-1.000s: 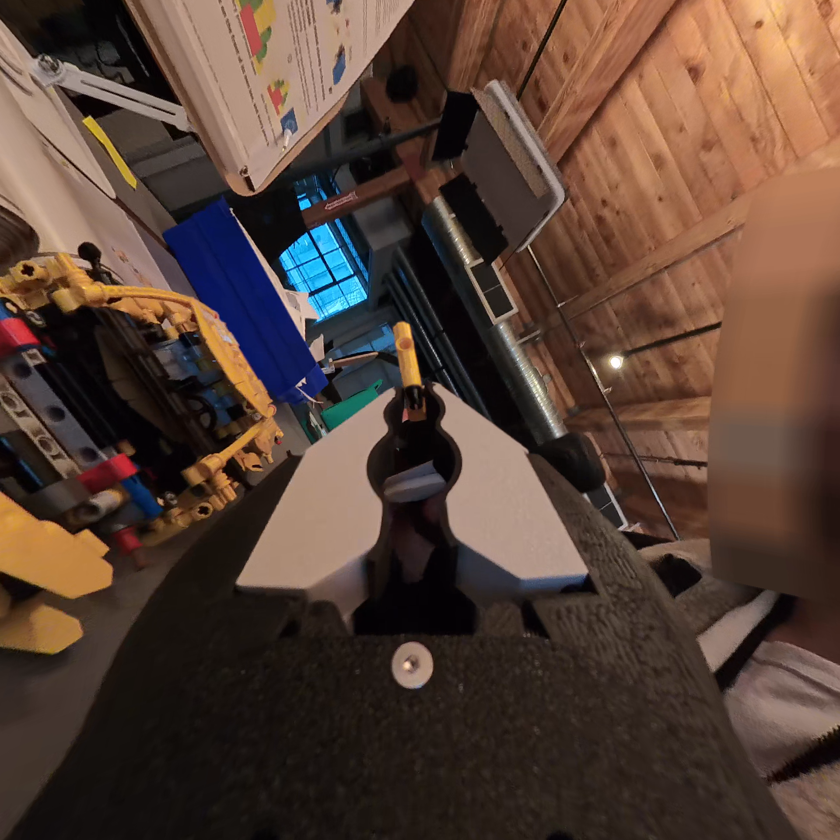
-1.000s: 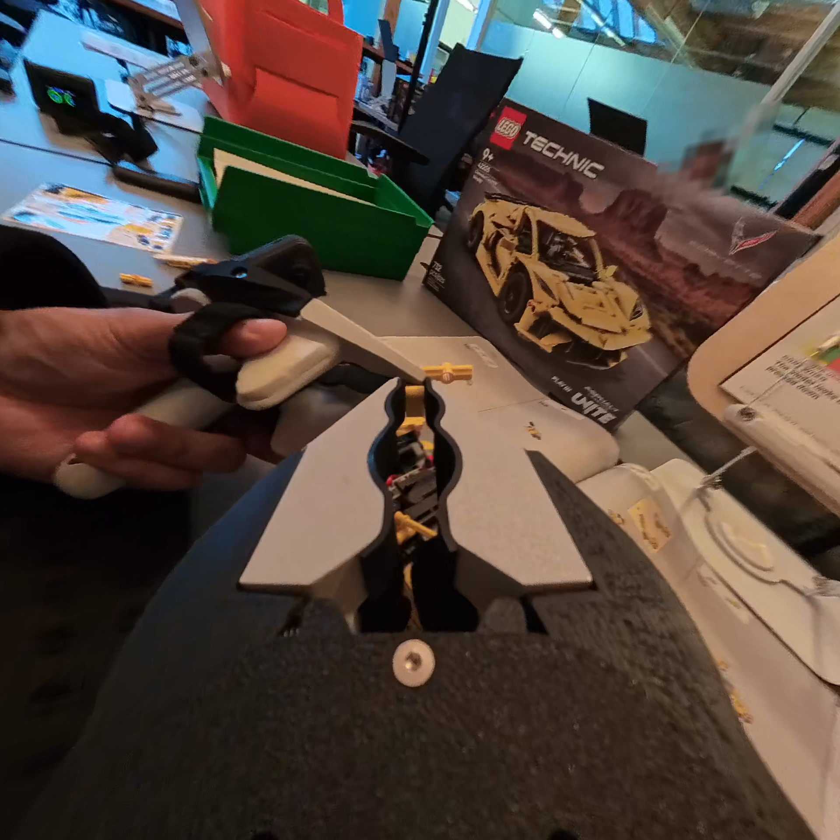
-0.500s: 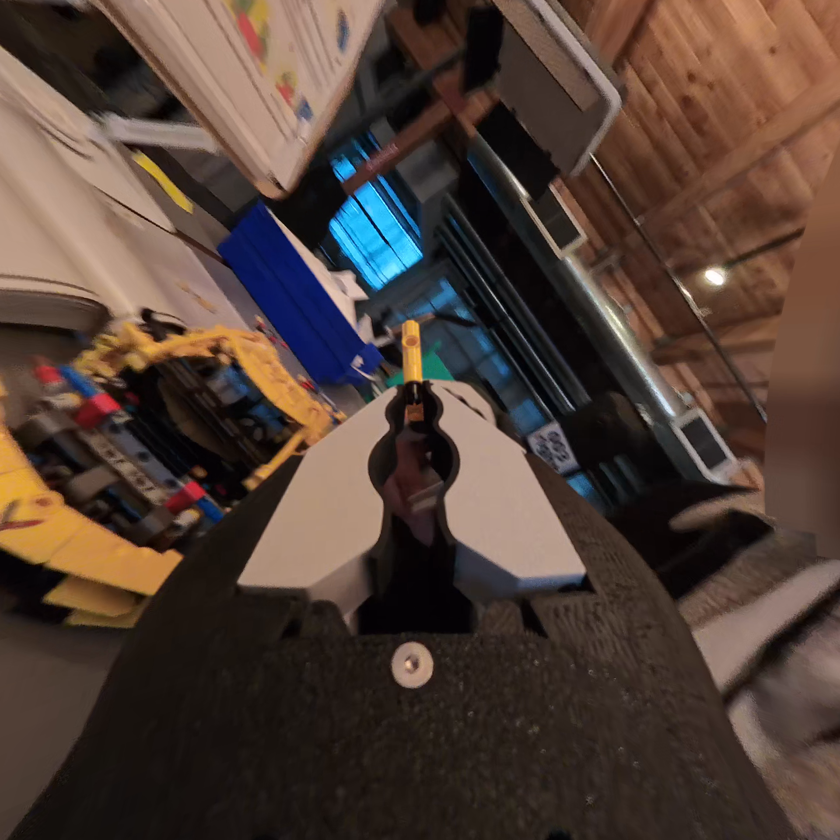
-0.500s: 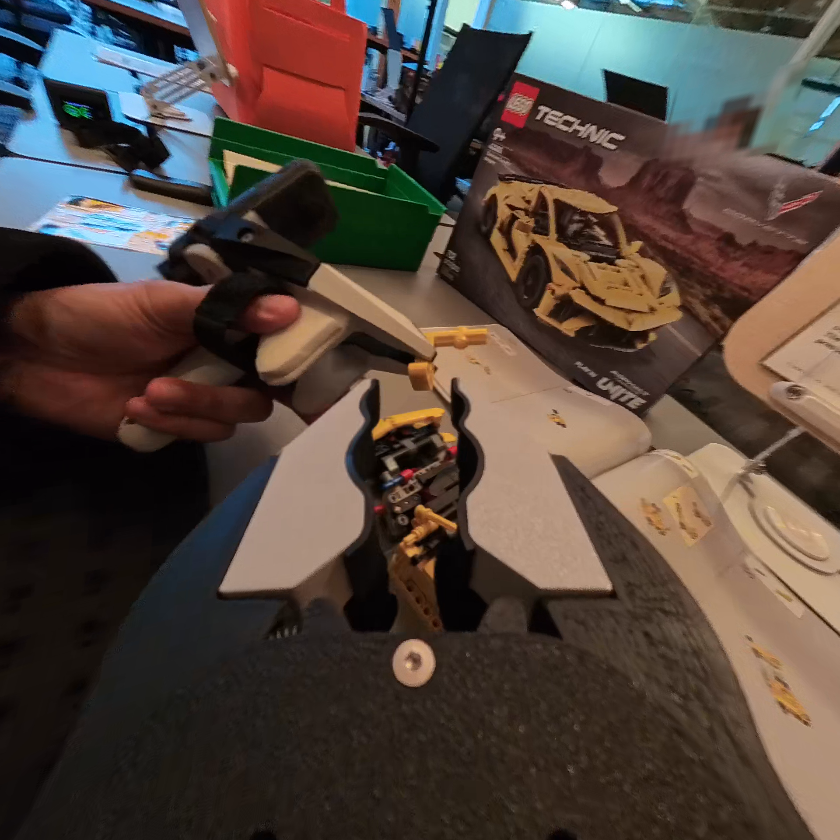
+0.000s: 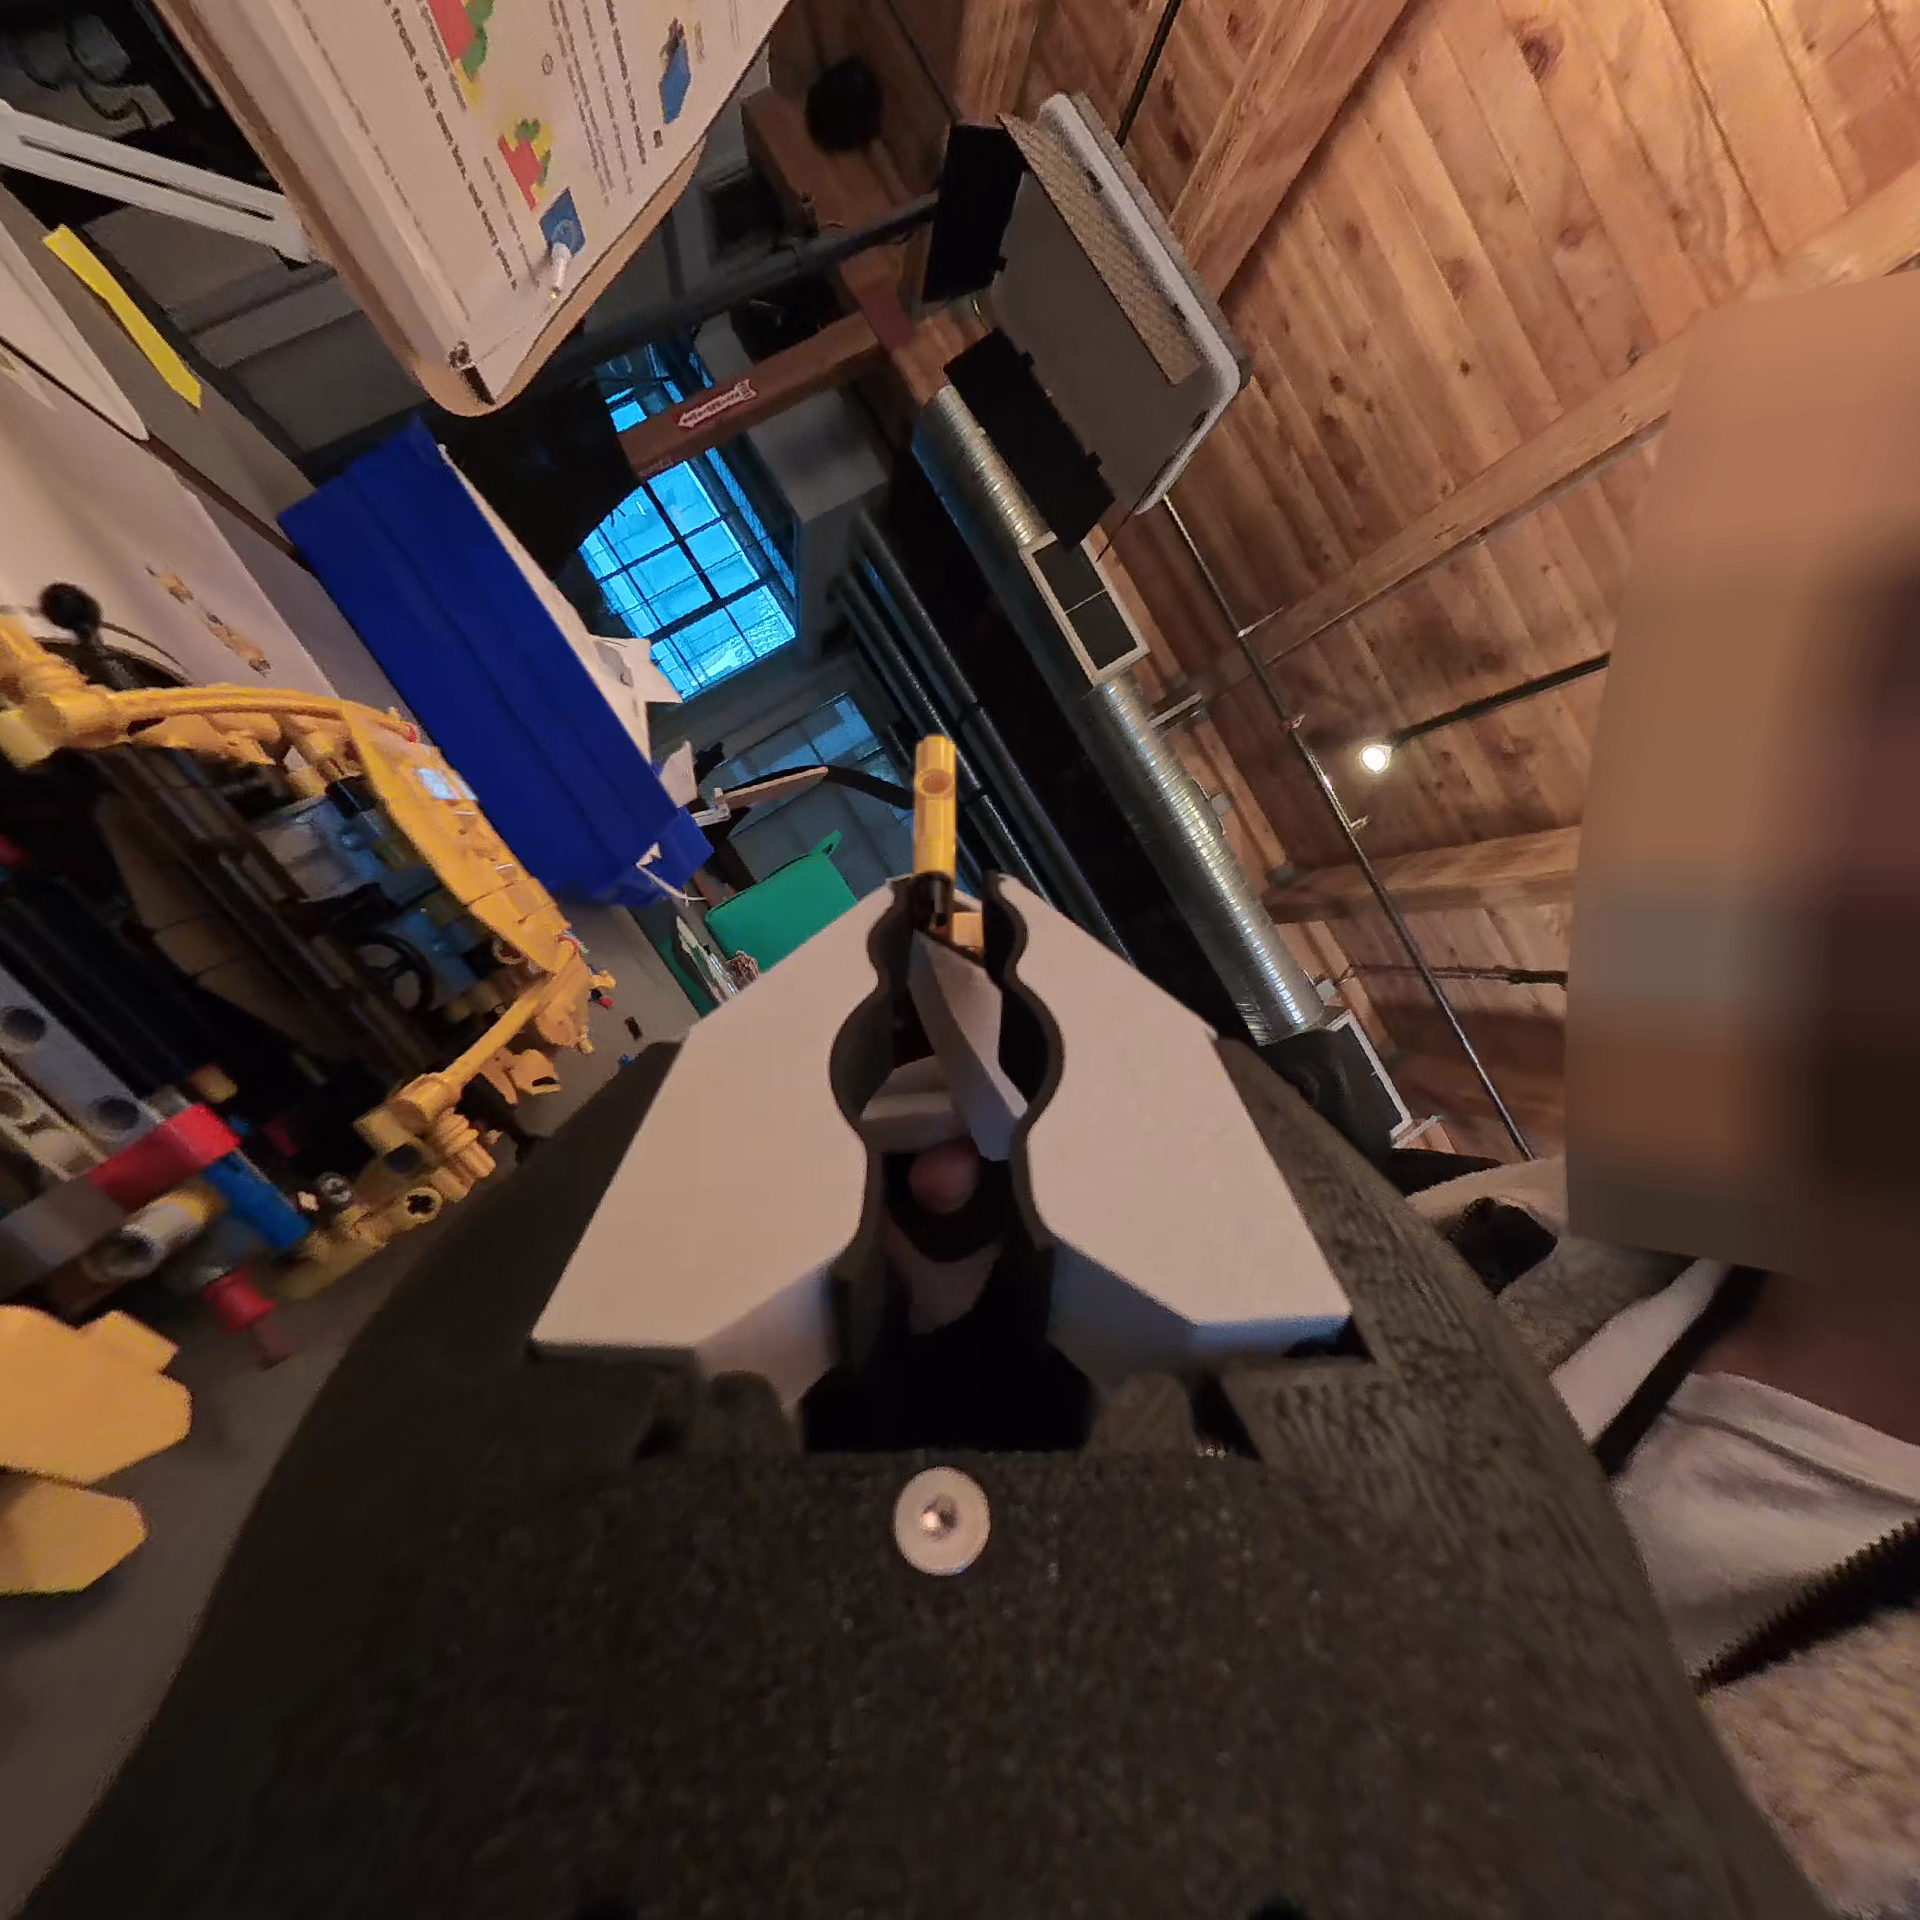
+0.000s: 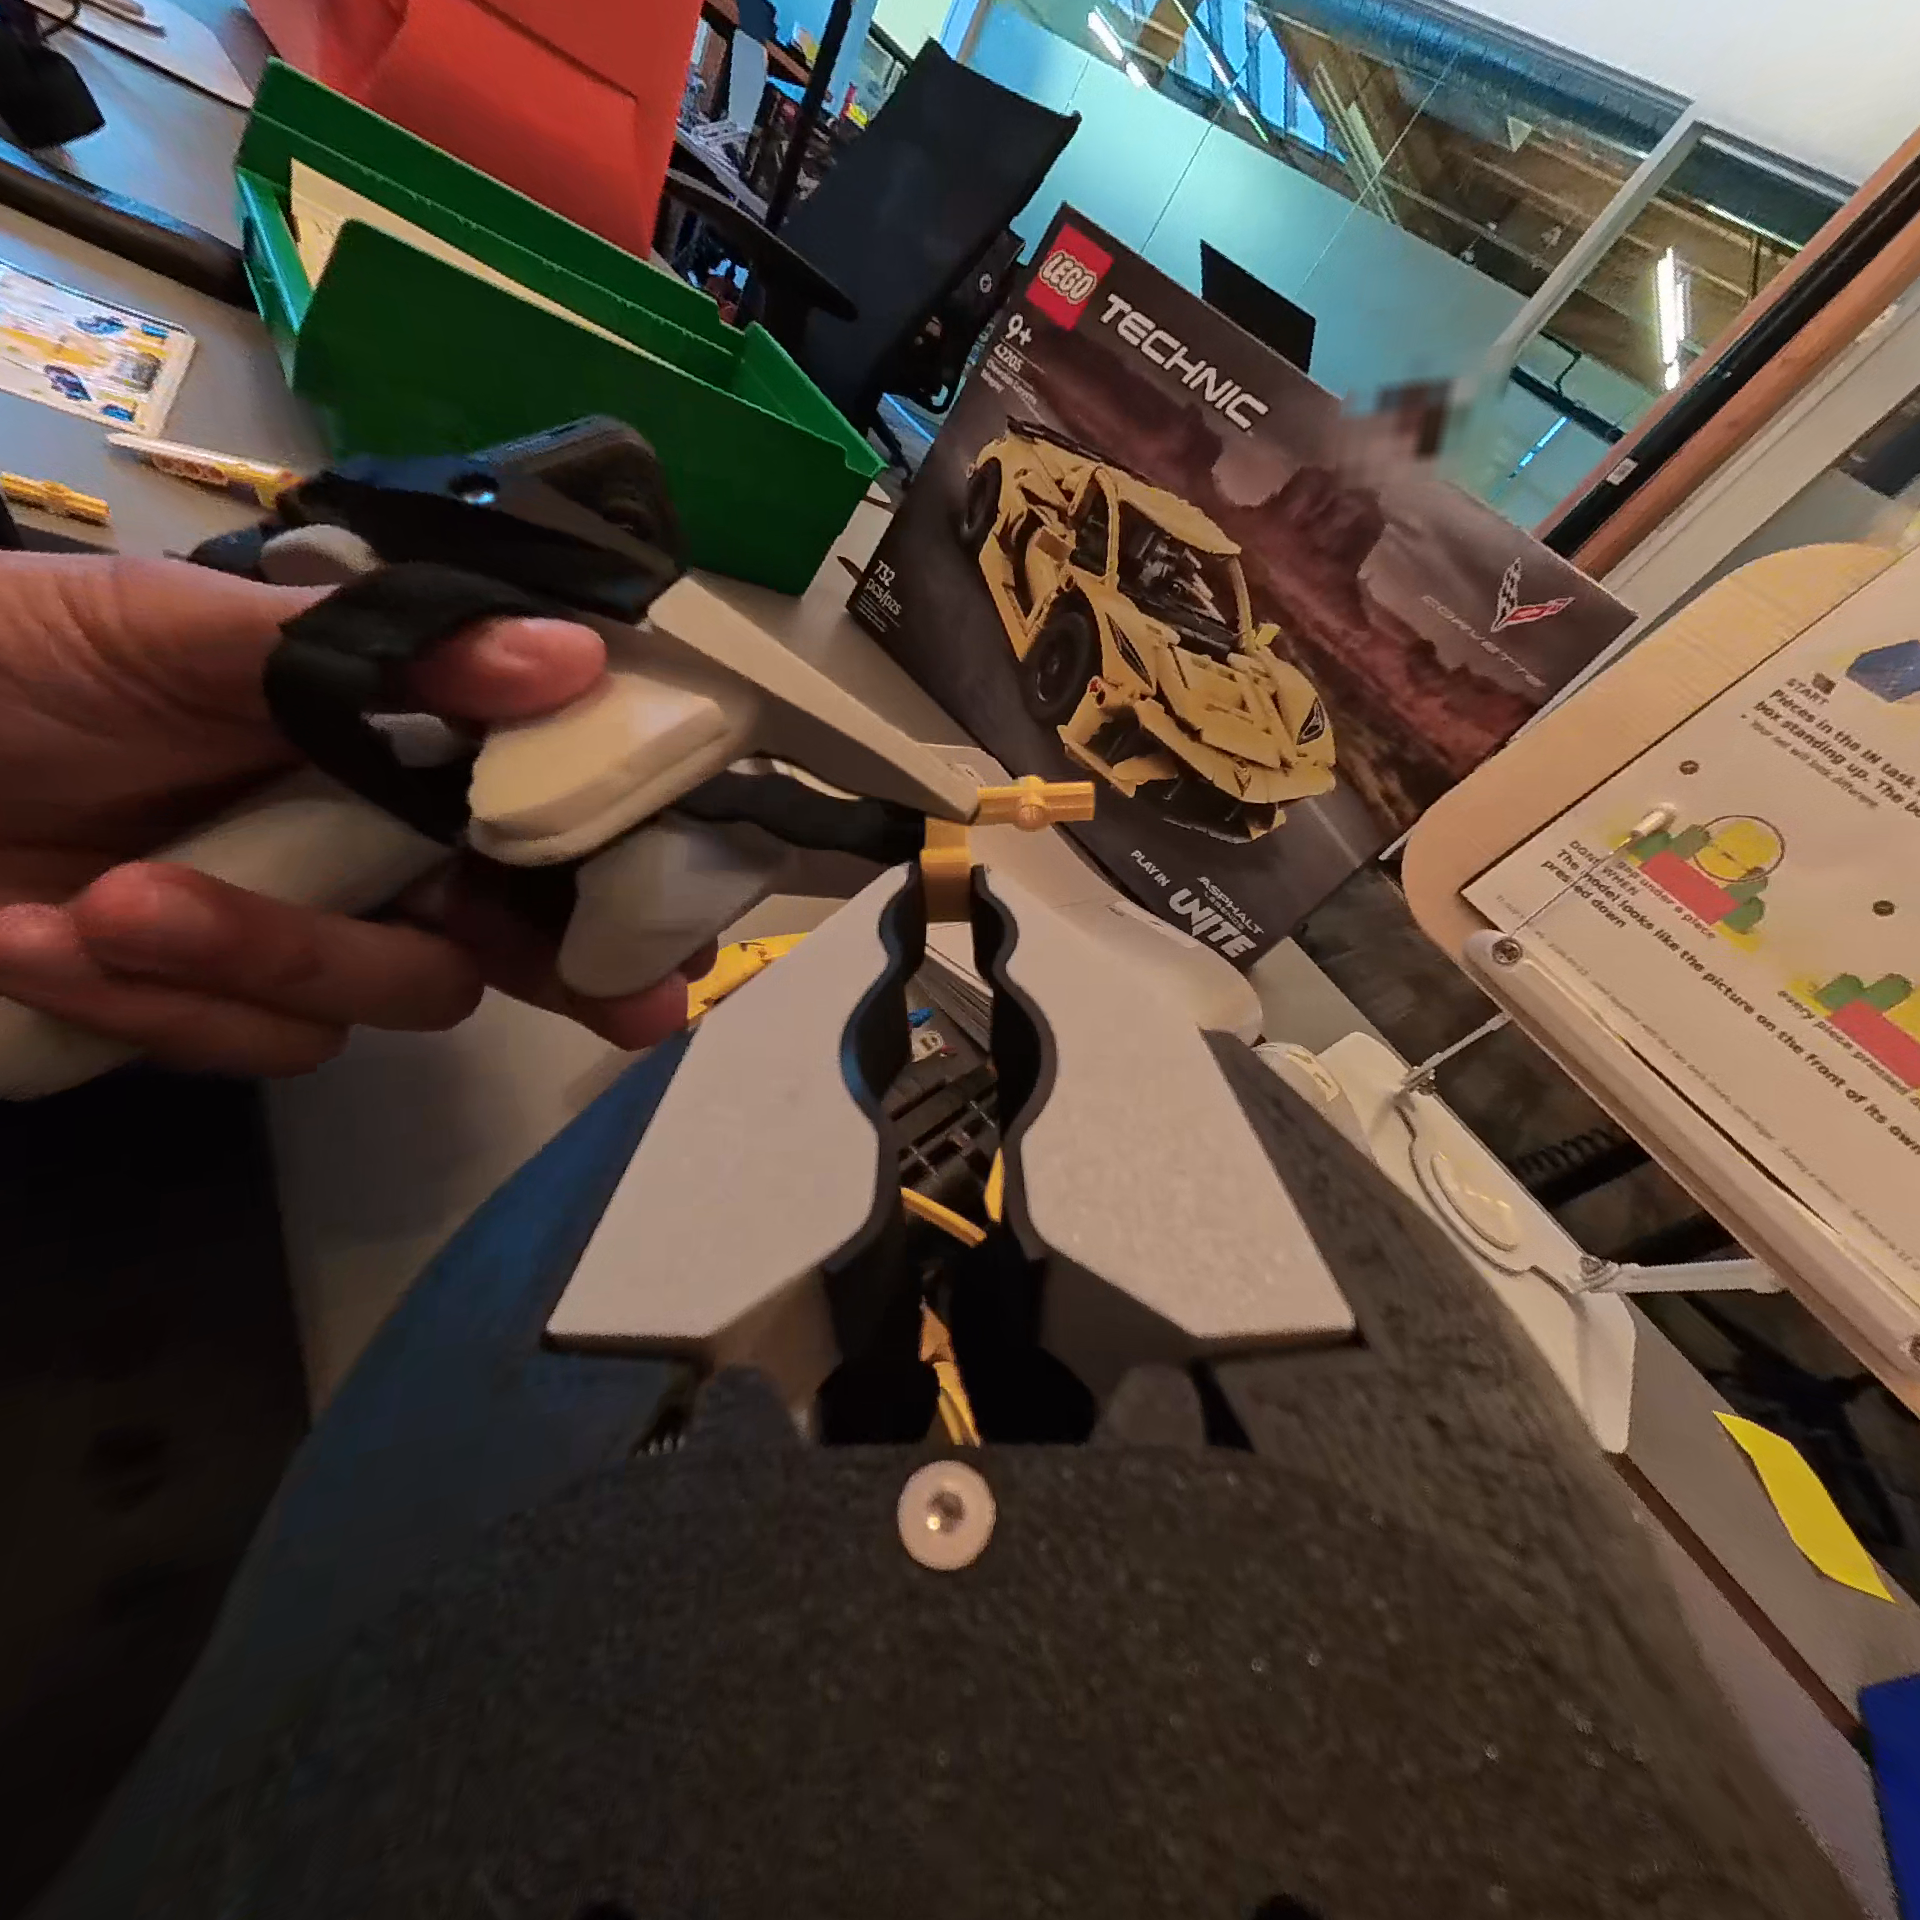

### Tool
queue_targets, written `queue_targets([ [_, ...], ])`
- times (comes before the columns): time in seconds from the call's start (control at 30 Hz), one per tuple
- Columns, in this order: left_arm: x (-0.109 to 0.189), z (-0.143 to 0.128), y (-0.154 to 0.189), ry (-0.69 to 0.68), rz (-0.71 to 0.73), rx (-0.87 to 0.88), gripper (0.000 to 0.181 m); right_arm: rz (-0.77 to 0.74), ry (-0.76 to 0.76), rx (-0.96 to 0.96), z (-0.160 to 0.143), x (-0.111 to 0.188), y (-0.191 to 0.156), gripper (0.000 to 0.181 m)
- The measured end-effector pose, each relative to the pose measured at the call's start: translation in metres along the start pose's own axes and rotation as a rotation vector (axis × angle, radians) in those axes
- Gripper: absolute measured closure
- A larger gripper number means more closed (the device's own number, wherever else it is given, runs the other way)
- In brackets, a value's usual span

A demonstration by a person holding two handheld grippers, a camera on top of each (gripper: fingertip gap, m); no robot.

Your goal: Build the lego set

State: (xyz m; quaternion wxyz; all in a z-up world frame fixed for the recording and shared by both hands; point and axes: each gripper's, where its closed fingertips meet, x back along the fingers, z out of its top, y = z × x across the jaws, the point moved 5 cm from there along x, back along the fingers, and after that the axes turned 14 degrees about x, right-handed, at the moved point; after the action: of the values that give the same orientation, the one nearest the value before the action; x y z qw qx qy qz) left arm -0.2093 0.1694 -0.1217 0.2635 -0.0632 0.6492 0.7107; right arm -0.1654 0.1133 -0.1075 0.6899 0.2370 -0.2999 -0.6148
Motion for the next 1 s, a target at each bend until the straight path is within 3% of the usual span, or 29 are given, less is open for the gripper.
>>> queue_targets([
  [0.3, 0.0010, 0.0003, -0.0007, -0.008, 0.084, -0.094, 0.174, 0.005, -0.003, -0.041, -0.0005, -0.0016, -0.0017, 0.174],
  [0.53, 0.0048, 0.0047, -0.0021, -0.001, 0.043, -0.015, 0.174, 0.000, 0.015, -0.017, 0.0020, 0.0008, -0.0022, 0.175],
  [1.0, 0.0022, 0.0005, -0.0021, 0.019, 0.046, -0.059, 0.174, -0.004, 0.011, -0.062, 0.0013, 0.0008, 0.0013, 0.175],
])
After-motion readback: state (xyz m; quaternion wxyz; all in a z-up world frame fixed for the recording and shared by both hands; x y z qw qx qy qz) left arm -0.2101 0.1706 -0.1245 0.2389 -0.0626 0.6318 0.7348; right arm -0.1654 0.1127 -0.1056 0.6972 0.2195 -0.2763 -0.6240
